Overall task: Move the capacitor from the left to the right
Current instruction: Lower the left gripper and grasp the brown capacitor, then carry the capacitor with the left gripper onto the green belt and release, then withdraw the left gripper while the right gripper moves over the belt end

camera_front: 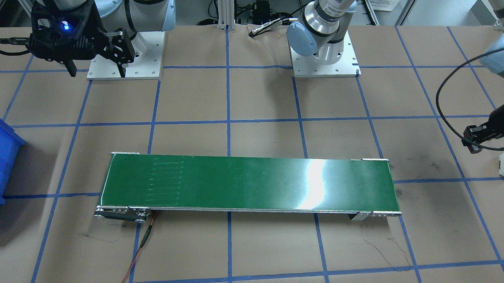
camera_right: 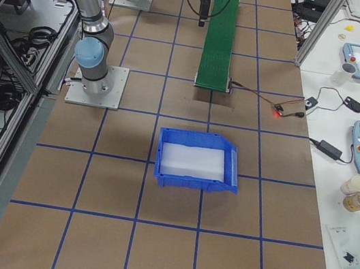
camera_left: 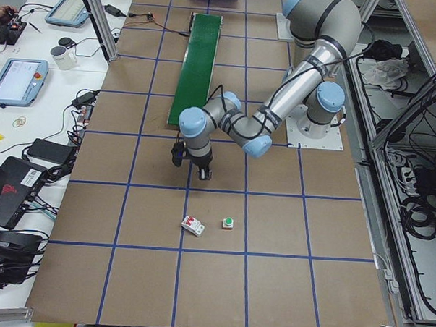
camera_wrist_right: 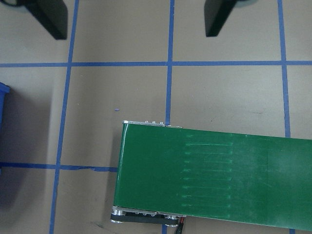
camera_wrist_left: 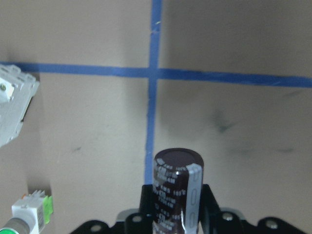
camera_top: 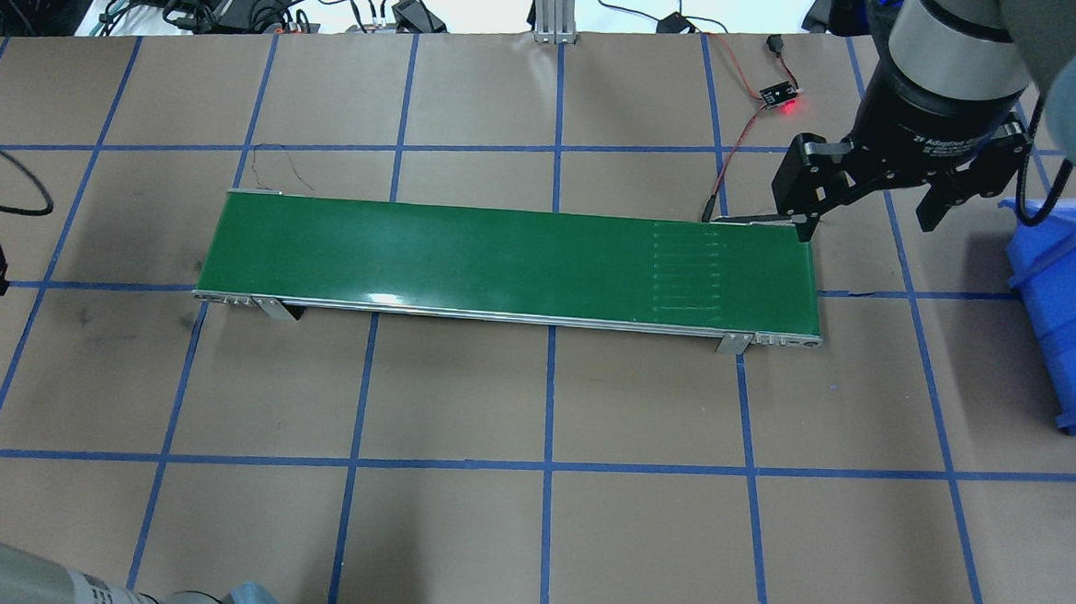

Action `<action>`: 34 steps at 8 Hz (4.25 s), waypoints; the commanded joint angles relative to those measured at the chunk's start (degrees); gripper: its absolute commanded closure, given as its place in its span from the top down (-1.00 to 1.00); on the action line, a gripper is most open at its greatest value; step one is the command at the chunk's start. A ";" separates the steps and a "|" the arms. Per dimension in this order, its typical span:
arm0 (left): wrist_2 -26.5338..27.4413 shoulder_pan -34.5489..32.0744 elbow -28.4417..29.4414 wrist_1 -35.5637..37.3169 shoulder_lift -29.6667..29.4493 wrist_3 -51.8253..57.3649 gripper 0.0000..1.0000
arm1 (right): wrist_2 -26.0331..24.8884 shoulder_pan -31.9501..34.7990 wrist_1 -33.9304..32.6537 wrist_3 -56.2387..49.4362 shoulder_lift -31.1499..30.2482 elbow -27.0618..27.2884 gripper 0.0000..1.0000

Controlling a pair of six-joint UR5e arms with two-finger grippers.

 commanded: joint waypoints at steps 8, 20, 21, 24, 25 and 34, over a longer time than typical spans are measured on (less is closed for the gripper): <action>-11.90 -25.93 0.06 -0.51 2.10 -15.36 -1.00 | -0.19 0.00 -0.07 0.10 -0.09 -0.07 1.00; -7.77 -27.16 0.06 -13.13 15.14 -21.24 1.00 | 2.95 0.53 -3.14 -1.91 1.58 -0.24 1.00; -7.51 -27.16 0.06 -15.15 18.40 -21.24 1.00 | 8.03 0.35 -6.28 -4.53 1.58 -0.16 1.00; -3.83 -27.16 0.06 -17.81 19.58 -27.46 1.00 | 8.60 0.35 -7.18 -4.73 3.67 0.45 1.00; -3.82 -27.16 0.06 -17.90 19.49 -27.65 1.00 | 8.52 0.35 -9.36 -4.91 6.82 0.55 1.00; 1.99 -26.98 0.06 -19.57 17.47 -27.83 1.00 | 20.63 -4.55 -27.58 -7.44 19.86 10.47 1.00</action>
